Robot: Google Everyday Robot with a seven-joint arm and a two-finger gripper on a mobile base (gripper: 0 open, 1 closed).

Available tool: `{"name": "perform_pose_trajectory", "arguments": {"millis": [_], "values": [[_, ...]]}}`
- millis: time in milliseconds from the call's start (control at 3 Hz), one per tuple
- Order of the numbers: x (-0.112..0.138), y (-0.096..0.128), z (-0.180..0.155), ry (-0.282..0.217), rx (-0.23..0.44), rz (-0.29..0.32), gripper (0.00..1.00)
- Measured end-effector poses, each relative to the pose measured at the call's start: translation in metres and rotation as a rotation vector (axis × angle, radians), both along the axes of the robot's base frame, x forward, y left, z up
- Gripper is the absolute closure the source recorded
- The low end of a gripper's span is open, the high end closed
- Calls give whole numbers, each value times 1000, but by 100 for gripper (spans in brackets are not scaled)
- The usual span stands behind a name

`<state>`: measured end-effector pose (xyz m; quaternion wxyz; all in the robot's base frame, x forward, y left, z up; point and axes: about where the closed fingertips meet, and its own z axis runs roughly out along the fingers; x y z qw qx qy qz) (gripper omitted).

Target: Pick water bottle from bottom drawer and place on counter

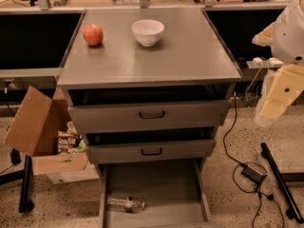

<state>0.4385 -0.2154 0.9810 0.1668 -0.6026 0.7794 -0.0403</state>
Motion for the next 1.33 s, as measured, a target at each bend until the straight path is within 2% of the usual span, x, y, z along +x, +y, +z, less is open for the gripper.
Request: {"name": "perform_pose_trajectory", "arguments": {"millis": [667,1000,1333], "values": [[3,7,-5,13,20,-3,0],[-3,37,-27,20,64,-11,0],[-15,67,-84,44,125,-12,0]]}}
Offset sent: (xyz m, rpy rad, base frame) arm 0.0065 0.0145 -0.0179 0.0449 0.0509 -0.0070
